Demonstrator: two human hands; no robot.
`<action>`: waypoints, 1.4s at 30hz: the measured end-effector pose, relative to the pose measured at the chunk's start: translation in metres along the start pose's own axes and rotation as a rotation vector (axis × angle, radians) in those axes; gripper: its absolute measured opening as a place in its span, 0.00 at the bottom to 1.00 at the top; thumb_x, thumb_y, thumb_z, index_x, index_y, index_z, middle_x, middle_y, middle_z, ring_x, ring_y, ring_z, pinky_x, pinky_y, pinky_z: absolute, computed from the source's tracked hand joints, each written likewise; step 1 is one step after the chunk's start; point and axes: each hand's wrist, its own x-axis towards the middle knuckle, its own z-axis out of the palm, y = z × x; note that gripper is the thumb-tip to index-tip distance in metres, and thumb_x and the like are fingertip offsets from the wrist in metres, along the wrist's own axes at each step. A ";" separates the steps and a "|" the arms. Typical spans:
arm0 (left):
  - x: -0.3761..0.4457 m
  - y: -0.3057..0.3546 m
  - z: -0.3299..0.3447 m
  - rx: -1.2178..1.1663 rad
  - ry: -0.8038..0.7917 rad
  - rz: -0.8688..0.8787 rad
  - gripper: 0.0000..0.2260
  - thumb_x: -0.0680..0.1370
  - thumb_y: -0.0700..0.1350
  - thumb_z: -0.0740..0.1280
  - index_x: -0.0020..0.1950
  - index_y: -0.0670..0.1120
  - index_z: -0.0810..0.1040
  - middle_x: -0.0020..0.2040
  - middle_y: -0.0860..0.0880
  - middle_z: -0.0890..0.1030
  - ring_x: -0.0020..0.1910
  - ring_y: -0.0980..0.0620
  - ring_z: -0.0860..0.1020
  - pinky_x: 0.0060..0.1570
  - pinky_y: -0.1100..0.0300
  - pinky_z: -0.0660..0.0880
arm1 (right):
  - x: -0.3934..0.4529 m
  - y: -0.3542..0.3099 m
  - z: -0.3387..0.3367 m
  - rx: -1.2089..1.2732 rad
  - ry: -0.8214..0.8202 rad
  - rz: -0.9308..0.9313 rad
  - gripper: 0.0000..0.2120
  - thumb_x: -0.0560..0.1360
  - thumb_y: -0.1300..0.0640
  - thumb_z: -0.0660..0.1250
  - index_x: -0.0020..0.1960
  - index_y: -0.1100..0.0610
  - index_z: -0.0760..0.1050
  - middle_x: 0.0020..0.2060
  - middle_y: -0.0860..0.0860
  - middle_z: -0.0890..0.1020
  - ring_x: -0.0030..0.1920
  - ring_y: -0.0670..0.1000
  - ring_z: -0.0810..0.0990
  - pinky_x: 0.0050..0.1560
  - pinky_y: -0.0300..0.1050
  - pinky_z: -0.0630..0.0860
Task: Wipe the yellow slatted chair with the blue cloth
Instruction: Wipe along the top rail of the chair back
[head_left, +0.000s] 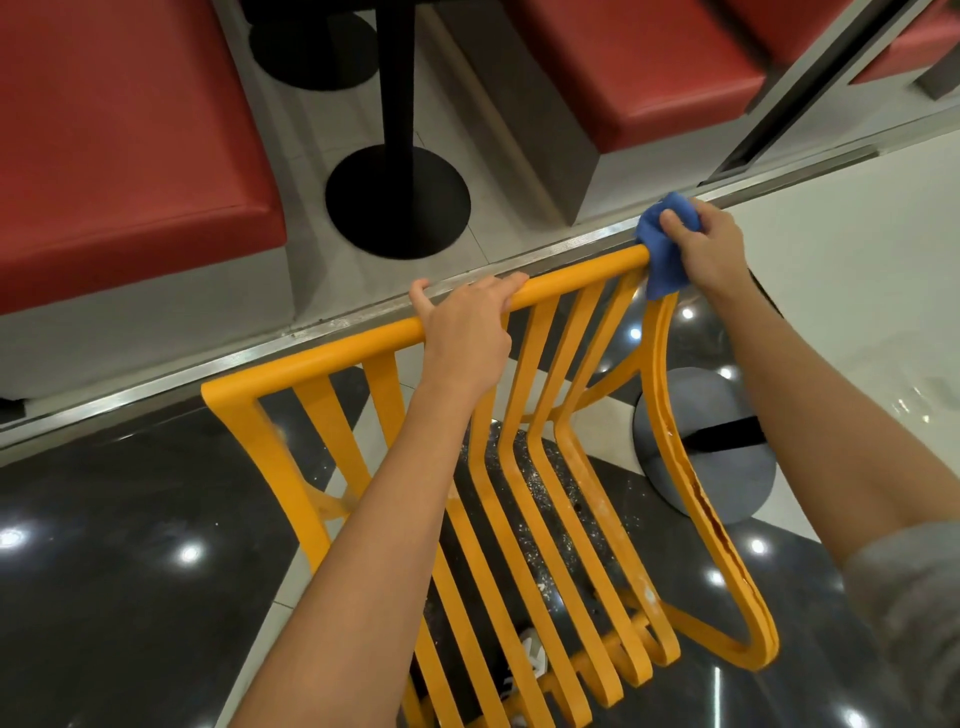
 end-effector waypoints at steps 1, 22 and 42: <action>0.000 0.000 0.000 0.002 0.004 0.000 0.21 0.82 0.39 0.62 0.73 0.56 0.70 0.62 0.54 0.79 0.63 0.51 0.75 0.74 0.42 0.49 | -0.004 0.001 0.004 -0.027 0.002 -0.050 0.12 0.79 0.56 0.63 0.55 0.64 0.78 0.45 0.55 0.78 0.46 0.49 0.74 0.43 0.26 0.68; 0.021 0.024 0.001 0.028 -0.083 -0.003 0.15 0.84 0.48 0.56 0.70 0.55 0.74 0.51 0.50 0.81 0.56 0.45 0.77 0.66 0.41 0.65 | -0.022 0.032 0.029 0.700 0.446 0.092 0.12 0.71 0.54 0.76 0.52 0.58 0.80 0.45 0.52 0.84 0.48 0.50 0.83 0.52 0.47 0.81; 0.117 0.132 0.097 -0.245 -0.078 0.165 0.09 0.77 0.47 0.67 0.51 0.48 0.86 0.45 0.49 0.85 0.47 0.54 0.82 0.53 0.53 0.79 | -0.036 0.110 0.040 0.683 0.211 0.132 0.13 0.74 0.61 0.72 0.57 0.62 0.76 0.48 0.53 0.82 0.47 0.42 0.80 0.48 0.34 0.78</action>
